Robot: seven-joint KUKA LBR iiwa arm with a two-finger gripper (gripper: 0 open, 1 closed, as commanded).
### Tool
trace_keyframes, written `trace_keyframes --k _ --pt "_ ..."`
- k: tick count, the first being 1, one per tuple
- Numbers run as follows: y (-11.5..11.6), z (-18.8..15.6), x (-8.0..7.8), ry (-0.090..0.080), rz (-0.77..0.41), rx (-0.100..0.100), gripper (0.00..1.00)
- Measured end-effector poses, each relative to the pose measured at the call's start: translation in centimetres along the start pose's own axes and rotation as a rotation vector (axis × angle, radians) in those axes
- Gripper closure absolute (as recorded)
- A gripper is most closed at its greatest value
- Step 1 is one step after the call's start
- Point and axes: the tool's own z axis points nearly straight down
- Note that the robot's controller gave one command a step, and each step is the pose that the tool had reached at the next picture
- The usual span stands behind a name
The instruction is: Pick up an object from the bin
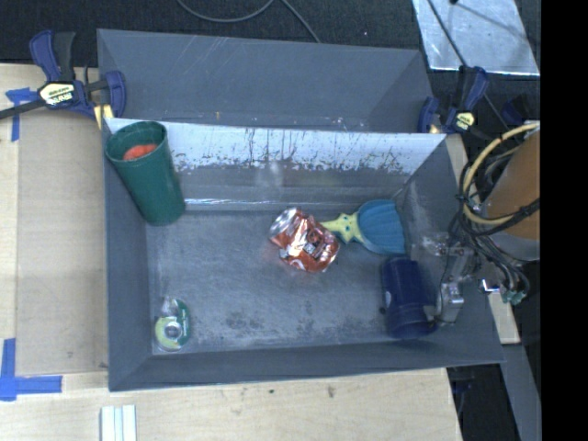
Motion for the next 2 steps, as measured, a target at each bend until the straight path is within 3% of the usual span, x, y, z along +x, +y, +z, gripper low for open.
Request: trace_keyframes --k 1,2 --pt "0.1 -0.5 -0.2 -0.008 -0.005 0.002 0.00" --pt "0.7 3.4 -1.0 -0.018 -0.262 0.008 0.00"
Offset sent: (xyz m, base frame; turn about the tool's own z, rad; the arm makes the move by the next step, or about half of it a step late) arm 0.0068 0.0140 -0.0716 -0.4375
